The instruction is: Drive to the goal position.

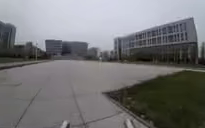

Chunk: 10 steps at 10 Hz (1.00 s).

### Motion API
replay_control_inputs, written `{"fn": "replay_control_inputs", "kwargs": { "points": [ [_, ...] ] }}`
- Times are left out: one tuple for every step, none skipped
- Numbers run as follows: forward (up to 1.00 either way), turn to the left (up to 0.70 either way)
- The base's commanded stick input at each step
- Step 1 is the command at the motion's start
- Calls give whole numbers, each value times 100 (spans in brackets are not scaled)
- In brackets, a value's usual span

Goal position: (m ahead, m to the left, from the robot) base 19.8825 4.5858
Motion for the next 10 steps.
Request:
{"fn": "replay_control_inputs", "kwargs": {
  "points": [
    [70, 0],
    [70, 0],
    [70, 0],
    [70, 0],
    [70, 0],
    [70, 0],
    [70, 0],
    [70, 0],
    [70, 0],
    [70, 0]
  ]
}}
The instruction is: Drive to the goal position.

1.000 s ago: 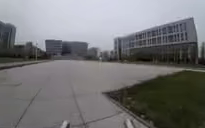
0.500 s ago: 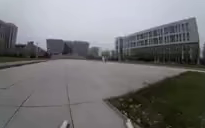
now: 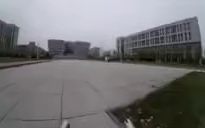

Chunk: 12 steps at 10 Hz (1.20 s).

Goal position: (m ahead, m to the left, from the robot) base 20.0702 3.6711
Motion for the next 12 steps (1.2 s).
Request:
{"fn": "replay_control_inputs", "kwargs": {
  "points": [
    [70, 23],
    [70, 35],
    [70, 8],
    [70, 1],
    [70, 0],
    [70, 0],
    [70, 0],
    [70, 0],
    [70, 0],
    [70, 0],
    [70, 0],
    [70, 0]
  ]
}}
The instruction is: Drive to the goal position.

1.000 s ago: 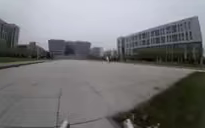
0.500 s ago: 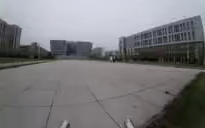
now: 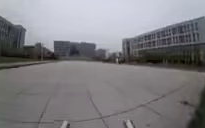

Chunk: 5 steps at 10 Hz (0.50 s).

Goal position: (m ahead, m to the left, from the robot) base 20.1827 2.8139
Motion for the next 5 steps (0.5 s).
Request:
{"fn": "replay_control_inputs", "kwargs": {
  "points": [
    [70, 0],
    [70, 0],
    [70, 0],
    [70, 0],
    [70, 0]
  ]
}}
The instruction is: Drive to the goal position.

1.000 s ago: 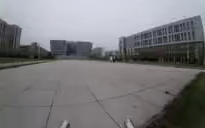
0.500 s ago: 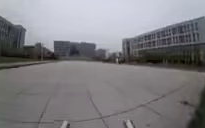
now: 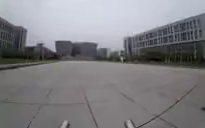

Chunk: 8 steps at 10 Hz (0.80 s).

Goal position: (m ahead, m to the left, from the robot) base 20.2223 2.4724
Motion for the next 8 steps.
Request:
{"fn": "replay_control_inputs", "kwargs": {
  "points": [
    [70, 0],
    [70, 0],
    [70, 0],
    [70, 0],
    [70, 0],
    [70, 0],
    [70, 0],
    [70, 0]
  ]
}}
